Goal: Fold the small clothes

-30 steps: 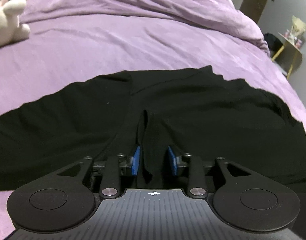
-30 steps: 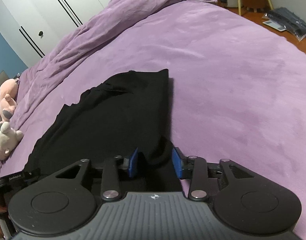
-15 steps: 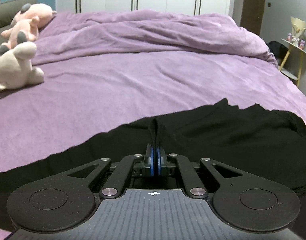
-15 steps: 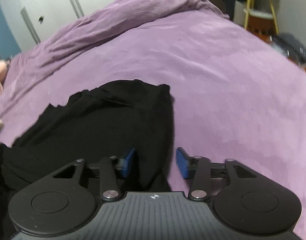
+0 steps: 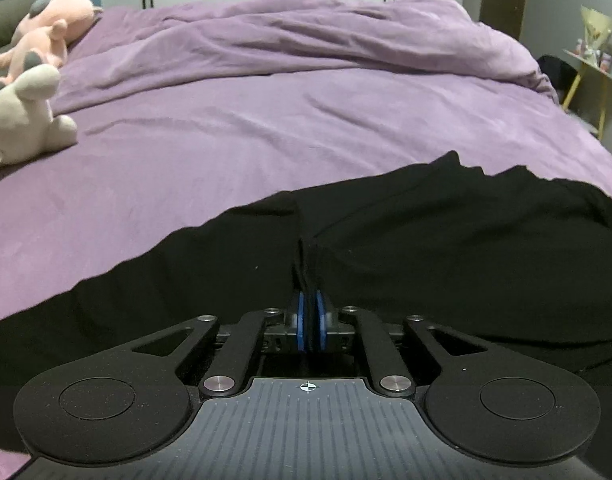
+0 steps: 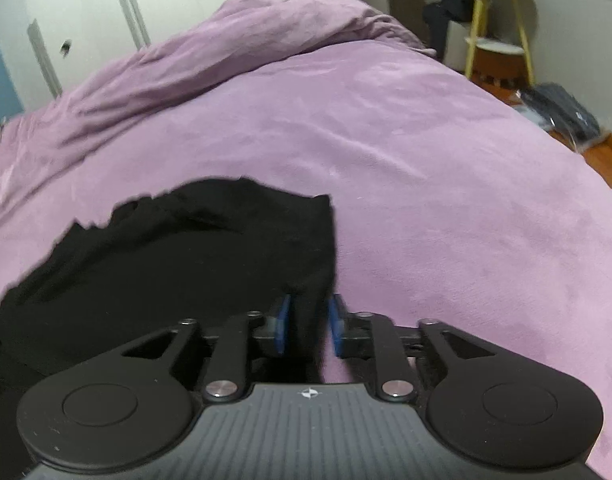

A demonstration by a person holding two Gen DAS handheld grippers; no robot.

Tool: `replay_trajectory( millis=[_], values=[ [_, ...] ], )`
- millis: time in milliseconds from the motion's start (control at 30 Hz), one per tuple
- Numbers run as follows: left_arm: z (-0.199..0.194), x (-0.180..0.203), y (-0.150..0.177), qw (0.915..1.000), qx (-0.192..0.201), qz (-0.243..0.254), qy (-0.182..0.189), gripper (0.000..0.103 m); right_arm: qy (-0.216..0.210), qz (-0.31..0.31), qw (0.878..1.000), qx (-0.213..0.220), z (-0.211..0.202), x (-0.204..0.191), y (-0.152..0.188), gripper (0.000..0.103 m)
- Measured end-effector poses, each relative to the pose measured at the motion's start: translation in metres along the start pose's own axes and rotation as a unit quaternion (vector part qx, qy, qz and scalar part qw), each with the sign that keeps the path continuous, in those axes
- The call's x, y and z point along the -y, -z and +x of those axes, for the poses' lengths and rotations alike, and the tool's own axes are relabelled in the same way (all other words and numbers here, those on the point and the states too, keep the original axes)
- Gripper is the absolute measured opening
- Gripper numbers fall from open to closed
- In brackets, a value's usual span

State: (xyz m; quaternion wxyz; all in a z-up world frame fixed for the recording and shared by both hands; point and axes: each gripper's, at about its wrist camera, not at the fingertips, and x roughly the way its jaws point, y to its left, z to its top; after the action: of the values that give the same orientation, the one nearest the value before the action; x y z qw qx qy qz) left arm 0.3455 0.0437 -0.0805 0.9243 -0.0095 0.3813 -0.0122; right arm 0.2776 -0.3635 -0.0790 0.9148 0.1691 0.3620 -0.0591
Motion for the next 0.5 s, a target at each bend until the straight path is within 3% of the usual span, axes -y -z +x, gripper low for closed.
replay_trajectory(
  millis=[167,267,333,500],
  values=[
    [-0.007,-0.010,0.002,0.9998,-0.005,-0.018,0.008,0.023,-0.040,0.003,0.999,-0.027,-0.008,0.003,0.014,0.025],
    [-0.011,-0.010,0.004,0.9994,-0.009,-0.031,0.015,0.031,-0.021,-0.044,0.999,-0.022,-0.003,-0.012,0.021,0.027],
    [-0.012,-0.007,0.006,0.9994,-0.012,-0.031,0.014,0.034,0.001,-0.076,0.997,-0.011,-0.004,-0.021,0.023,0.010],
    [-0.014,-0.002,0.007,0.9997,-0.015,-0.018,0.004,0.034,0.031,-0.093,0.995,-0.001,-0.005,-0.022,0.026,0.008]
  ],
)
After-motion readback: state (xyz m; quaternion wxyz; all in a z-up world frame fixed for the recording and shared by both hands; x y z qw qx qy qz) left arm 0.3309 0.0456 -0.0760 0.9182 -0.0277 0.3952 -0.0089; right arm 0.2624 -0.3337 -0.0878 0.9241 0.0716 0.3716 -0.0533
